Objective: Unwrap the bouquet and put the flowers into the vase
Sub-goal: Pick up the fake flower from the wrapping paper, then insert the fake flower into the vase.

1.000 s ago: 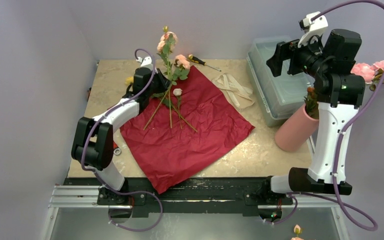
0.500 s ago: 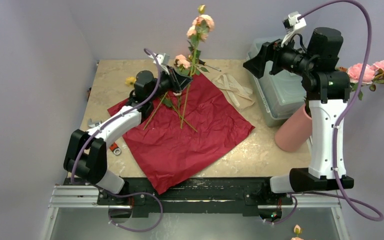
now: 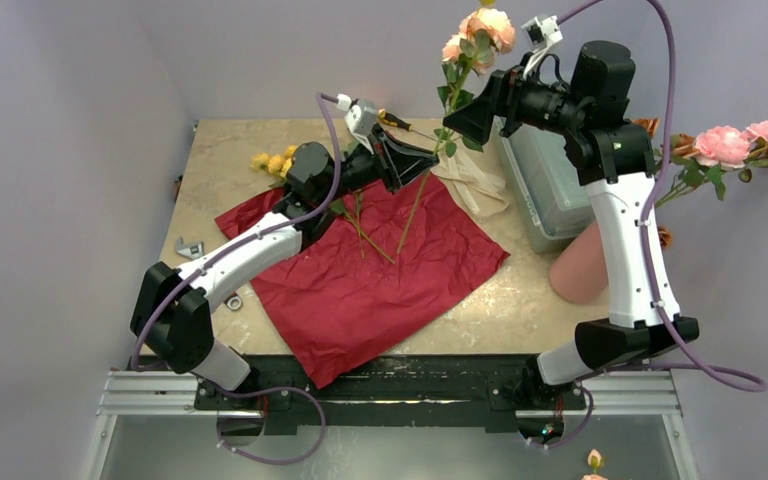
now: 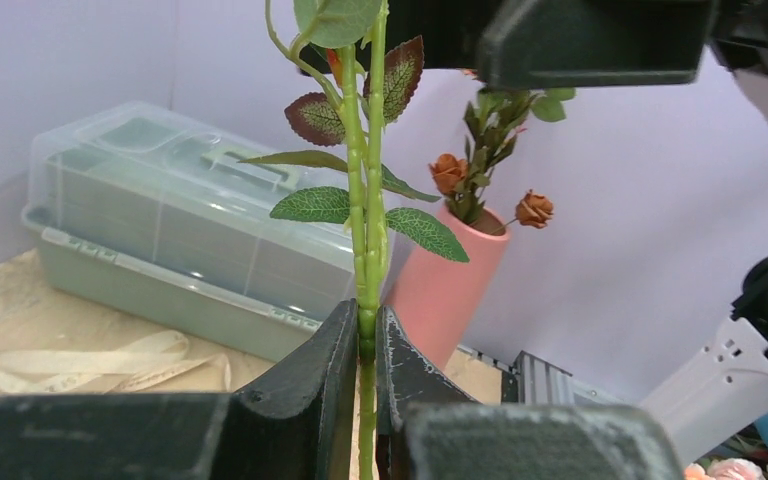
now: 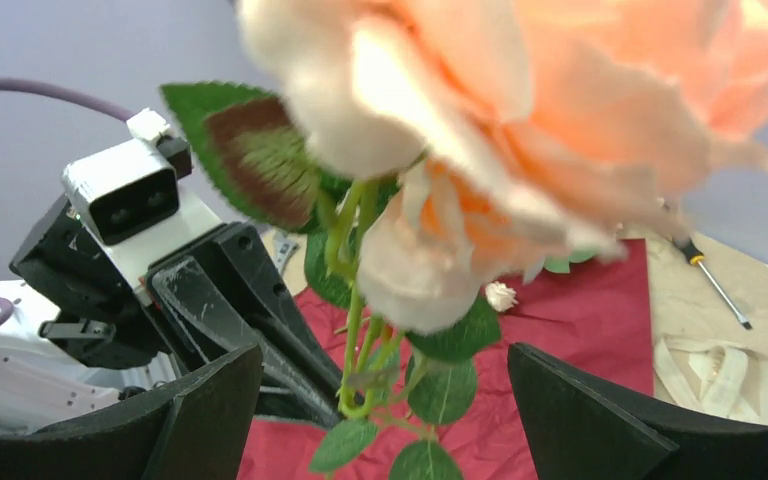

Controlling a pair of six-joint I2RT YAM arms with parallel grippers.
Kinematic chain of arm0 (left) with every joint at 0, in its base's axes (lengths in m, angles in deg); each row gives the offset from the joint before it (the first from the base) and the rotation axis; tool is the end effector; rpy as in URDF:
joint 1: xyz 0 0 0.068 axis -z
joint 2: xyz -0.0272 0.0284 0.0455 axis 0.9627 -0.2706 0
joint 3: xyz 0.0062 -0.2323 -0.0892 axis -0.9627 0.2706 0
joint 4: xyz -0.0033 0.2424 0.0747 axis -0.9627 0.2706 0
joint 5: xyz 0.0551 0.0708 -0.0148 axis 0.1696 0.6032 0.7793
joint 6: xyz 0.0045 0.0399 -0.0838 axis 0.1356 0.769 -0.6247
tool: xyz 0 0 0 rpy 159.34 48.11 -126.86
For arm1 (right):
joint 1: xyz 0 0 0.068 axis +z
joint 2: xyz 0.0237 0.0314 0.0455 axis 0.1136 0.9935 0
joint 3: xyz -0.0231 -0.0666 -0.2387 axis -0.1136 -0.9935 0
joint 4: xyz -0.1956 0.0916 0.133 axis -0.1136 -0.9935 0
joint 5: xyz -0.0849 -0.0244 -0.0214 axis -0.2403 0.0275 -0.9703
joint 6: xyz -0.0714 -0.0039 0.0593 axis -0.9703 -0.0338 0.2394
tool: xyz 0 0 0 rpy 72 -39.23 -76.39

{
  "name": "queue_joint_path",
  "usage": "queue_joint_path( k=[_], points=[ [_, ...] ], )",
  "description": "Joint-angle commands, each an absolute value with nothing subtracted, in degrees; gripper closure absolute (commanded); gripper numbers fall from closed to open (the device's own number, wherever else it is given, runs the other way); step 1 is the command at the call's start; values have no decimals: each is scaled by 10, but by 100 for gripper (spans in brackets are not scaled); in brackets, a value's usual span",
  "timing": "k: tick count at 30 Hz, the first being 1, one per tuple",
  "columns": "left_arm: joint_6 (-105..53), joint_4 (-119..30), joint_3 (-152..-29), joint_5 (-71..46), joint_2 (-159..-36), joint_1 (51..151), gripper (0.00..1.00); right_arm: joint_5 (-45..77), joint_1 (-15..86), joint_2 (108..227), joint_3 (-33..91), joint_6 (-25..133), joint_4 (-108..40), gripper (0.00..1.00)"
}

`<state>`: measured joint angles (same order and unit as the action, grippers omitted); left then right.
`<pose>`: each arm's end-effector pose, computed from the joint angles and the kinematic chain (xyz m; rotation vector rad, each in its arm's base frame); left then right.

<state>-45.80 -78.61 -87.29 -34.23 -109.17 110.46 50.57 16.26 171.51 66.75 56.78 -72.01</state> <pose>0.2916 -0.2647 0.3803 0.5396 1.3187 -1.3232 0.3001 0.1086 0.4906 -0.5508 1.7067 0.8873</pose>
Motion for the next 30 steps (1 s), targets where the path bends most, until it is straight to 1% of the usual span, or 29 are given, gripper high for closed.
queue_joint_path(
  k=[1, 3, 4, 6, 7, 10, 12, 14, 16, 17, 18, 19, 20, 21, 22, 23, 24, 30],
  points=[
    [-444, -828, -901, -360, -1083, 1119, 100, 548, 164, 1718, 669, 630, -651, 4],
    [-442, -830, -904, -361, -1084, 1124, 100, 556, 164, 1720, 668, 644, -640, 7],
    [-441, -831, -904, -361, -1084, 1126, 100, 558, 164, 1721, 669, 648, -636, 10],
    [-437, -830, -903, -358, -1083, 1129, 100, 560, 164, 1723, 671, 653, -635, 19],
    [-436, -830, -904, -357, -1083, 1130, 100, 560, 164, 1722, 671, 656, -635, 27],
    [-431, -825, -901, -351, -1080, 1132, 100, 562, 164, 1718, 670, 658, -637, 58],
    [-428, -817, -899, -343, -1079, 1133, 100, 548, 164, 1714, 671, 659, -646, 82],
    [-423, -810, -900, -339, -1080, 1134, 100, 536, 163, 1707, 673, 657, -655, 98],
    [-421, -802, -902, -334, -1081, 1134, 100, 526, 163, 1698, 674, 651, -664, 100],
    [-421, -800, -905, -333, -1083, 1134, 88, 520, 163, 1692, 675, 648, -669, 100],
    [-421, -796, -909, -339, -1085, 1134, 71, 513, 163, 1686, 677, 642, -674, 100],
    [-421, -787, -915, -343, -1086, 1134, 50, 504, 163, 1677, 679, 637, -679, 100],
    [-421, -776, -919, -342, -1086, 1134, 32, 490, 162, 1670, 681, 629, -685, 100],
    [-422, -756, -924, -335, -1085, 1133, 17, 477, 160, 1661, 686, 620, -693, 100],
    [-424, -736, -928, -320, -1084, 1132, 6, 463, 158, 1655, 693, 608, -703, 100],
    [-425, -719, -931, -313, -1084, 1130, 2, 448, 156, 1648, 704, 595, -716, 100],
    [-422, -709, -934, -320, -1084, 1127, 1, 432, 152, 1641, 716, 579, -729, 100],
    [-420, -669, -934, -321, -1080, 1110, 0, 341, 120, 1578, 742, 496, -792, 100]
  ],
)
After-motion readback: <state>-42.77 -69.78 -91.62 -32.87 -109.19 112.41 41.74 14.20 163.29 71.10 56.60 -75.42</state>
